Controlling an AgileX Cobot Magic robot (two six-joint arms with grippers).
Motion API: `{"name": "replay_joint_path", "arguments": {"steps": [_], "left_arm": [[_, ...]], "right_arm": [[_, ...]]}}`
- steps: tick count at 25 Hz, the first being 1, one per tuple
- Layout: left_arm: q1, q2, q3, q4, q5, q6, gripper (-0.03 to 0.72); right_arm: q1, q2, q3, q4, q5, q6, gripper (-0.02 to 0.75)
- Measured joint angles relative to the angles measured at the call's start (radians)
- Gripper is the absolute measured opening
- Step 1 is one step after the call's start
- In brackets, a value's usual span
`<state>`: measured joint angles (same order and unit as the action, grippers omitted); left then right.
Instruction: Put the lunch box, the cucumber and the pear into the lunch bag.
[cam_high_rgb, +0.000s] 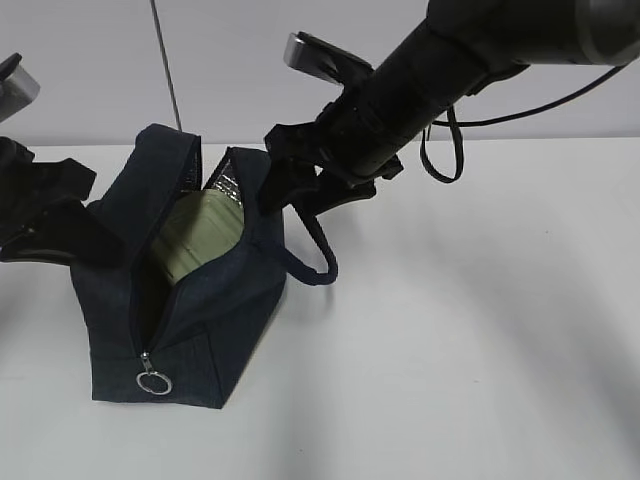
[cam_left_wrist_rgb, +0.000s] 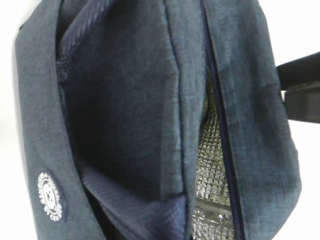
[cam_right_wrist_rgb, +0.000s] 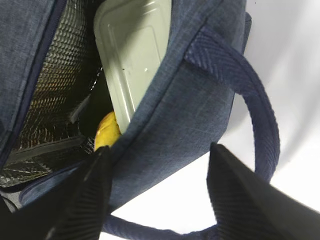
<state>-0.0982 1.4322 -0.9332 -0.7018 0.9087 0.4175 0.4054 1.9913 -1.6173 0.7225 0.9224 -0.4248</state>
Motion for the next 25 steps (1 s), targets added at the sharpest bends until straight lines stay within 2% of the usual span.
{"name": "replay_joint_path", "arguments": {"steps": [10,14,17,20,25], "left_arm": [[0.0,0.0,0.0,0.0,0.001,0.0,0.001],[0.0,0.0,0.0,0.0,0.001,0.0,0.001],[0.0,0.0,0.0,-0.001,0.001,0.0,0.001],[0.0,0.0,0.0,-0.001,0.001,0.0,0.001],[0.0,0.0,0.0,-0.001,0.001,0.0,0.001]], "right_arm": [[0.036,0.043,-0.042,-0.021,0.019,0.0,0.425],[0.036,0.043,-0.078,-0.029,0.078,0.0,0.421],[0.036,0.043,-0.124,-0.044,0.111,0.0,0.459],[0.036,0.043,-0.14,-0.081,0.105,0.029,0.552],[0.04,0.063,-0.139,-0.107,0.102,0.061,0.577]]}}
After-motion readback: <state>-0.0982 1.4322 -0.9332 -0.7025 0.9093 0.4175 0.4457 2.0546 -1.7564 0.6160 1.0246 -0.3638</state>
